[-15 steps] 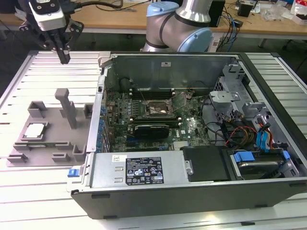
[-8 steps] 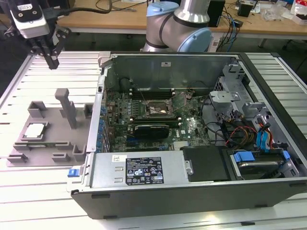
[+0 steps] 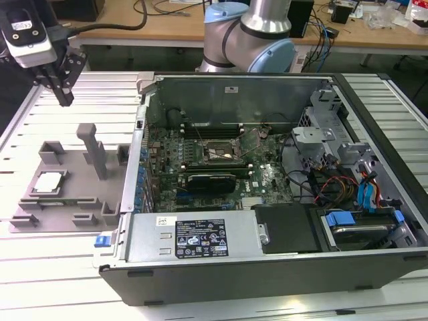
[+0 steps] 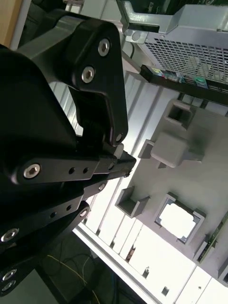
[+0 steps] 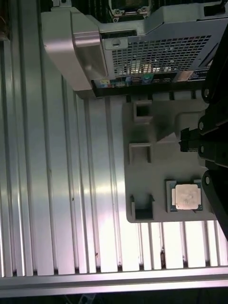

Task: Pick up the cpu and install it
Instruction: 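Reach for the cpu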

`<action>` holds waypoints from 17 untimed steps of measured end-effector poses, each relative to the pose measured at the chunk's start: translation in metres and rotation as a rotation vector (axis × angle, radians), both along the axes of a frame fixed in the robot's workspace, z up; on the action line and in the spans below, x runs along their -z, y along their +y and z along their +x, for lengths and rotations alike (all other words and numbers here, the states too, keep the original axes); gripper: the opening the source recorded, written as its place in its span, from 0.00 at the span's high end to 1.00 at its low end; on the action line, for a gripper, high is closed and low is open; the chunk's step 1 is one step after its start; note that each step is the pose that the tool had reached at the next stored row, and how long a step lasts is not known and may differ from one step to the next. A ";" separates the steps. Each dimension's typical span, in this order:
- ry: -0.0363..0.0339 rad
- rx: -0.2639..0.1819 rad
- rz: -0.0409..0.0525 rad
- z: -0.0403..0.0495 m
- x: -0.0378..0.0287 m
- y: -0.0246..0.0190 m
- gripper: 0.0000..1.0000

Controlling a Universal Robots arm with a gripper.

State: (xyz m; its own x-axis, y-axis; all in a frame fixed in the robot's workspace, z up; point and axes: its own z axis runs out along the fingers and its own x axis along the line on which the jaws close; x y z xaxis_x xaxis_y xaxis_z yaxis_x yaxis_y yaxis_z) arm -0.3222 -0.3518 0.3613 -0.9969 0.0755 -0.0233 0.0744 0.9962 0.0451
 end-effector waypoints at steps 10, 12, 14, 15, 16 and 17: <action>-0.0001 0.000 0.0000 -0.0131 0.0165 -0.0090 0.89; -0.0001 0.000 0.0001 -0.0149 0.0187 -0.0097 0.89; 0.0001 0.000 -0.0001 -0.0169 0.0214 -0.0100 0.89; -0.0002 0.000 0.0001 -0.0190 0.0240 -0.0108 0.89; 0.0000 0.000 0.0001 -0.0215 0.0273 -0.0124 0.89; 0.0000 0.000 0.0000 -0.0222 0.0287 -0.0132 0.89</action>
State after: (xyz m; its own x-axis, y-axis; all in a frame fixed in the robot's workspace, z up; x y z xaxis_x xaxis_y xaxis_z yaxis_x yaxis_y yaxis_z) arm -0.3445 -0.3650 0.3326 -0.9969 0.0754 -0.0233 0.0743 0.9962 0.0451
